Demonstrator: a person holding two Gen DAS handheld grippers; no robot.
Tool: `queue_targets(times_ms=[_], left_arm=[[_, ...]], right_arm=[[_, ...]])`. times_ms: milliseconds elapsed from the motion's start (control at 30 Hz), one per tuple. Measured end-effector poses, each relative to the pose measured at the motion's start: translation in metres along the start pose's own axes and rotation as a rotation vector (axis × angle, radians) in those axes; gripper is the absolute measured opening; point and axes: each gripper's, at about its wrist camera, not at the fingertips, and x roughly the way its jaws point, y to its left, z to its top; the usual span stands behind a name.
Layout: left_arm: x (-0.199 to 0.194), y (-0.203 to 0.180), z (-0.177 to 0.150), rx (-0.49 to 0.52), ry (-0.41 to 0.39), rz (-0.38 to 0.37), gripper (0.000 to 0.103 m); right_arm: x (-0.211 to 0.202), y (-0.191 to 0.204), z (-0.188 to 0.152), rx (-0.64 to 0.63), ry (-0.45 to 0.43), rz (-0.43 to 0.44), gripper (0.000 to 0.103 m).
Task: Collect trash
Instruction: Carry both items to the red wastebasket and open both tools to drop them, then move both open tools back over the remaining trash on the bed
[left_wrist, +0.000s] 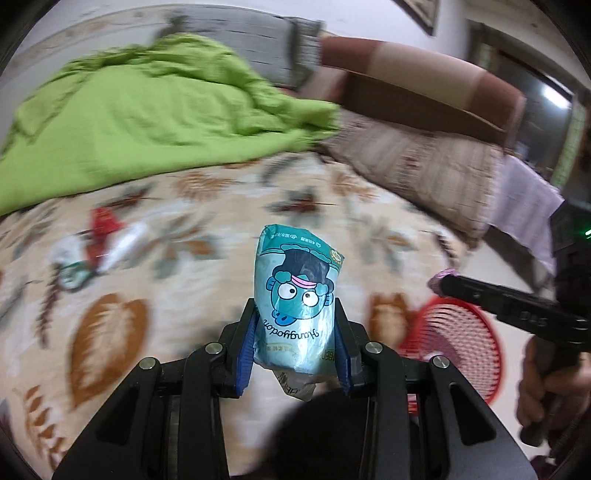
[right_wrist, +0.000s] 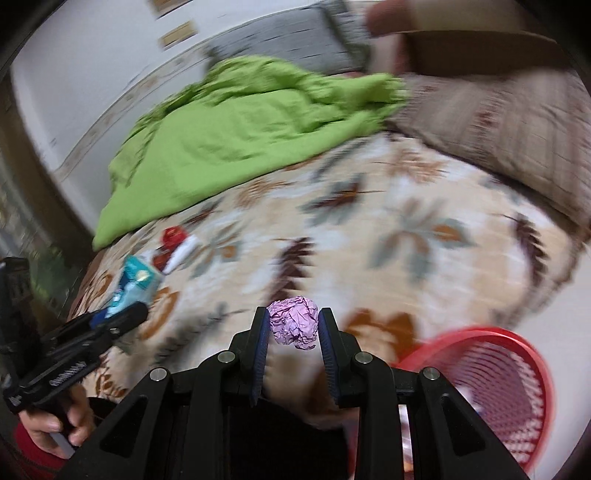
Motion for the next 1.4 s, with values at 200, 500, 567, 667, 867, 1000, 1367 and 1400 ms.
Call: queue_targets(times_ms=[200,500,567,667,867,1000,1367,1400], left_arm=[[0.03,-0.073,0.006,0.091,0.099,-0.178,0.035],[0.074,-0.157,-0.009,0.203,0.244,-0.334,0.056],[0.079,-0.157,-0.009,0.188,0.258,-0.346,0.057],[0.077,-0.15,-0.008,0.167,0.256,-0.35,0.059],[0.06,-0.125,0.0,0.112,0.211,-0.308,0.059],[0.047,-0.092,0.003,0.072,0.176,-0.233,0.059],[0.009,0.032,-0.007,-0.12,0.112,0.034,0.06],[0.005,0.047,-0.008,-0.14,0.106,0.069,0.06]], right_arm=[[-0.043,-0.077,-0.016,0.158,-0.013,-0.1,0.03],[-0.052,-0.127,-0.043,0.266,0.015,-0.144,0.041],[-0.055,-0.129,-0.043,0.268,-0.001,-0.151,0.047],[-0.059,-0.127,-0.038,0.244,-0.027,-0.161,0.047],[-0.05,-0.103,-0.022,0.201,-0.04,-0.094,0.047],[-0.029,-0.068,-0.016,0.131,-0.013,-0.021,0.047],[0.045,0.037,0.0,-0.068,0.084,0.082,0.048],[0.05,0.045,0.002,-0.084,0.09,0.089,0.048]])
